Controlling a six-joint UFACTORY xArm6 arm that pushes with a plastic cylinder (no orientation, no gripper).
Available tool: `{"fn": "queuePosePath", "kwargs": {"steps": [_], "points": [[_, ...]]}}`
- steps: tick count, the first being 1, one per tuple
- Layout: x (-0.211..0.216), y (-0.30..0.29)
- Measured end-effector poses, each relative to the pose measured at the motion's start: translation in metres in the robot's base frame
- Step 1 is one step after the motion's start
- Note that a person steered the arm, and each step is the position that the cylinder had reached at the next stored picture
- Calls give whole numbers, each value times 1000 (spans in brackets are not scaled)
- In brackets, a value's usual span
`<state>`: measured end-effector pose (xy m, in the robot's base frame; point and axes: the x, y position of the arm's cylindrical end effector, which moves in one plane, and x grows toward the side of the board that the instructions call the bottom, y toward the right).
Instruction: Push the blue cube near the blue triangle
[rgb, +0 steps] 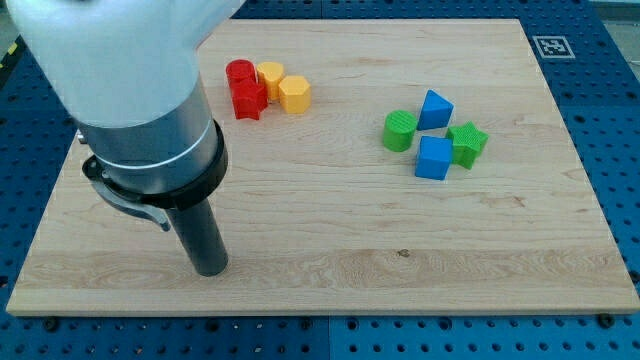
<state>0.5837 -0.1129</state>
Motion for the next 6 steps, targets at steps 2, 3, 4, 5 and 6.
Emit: {"fn": "queuePosePath", "kwargs": {"steps": [2, 3, 4, 5, 6], "points": [[0, 1], [-9, 32], [-27, 79], [-50, 119], [-67, 132]]}}
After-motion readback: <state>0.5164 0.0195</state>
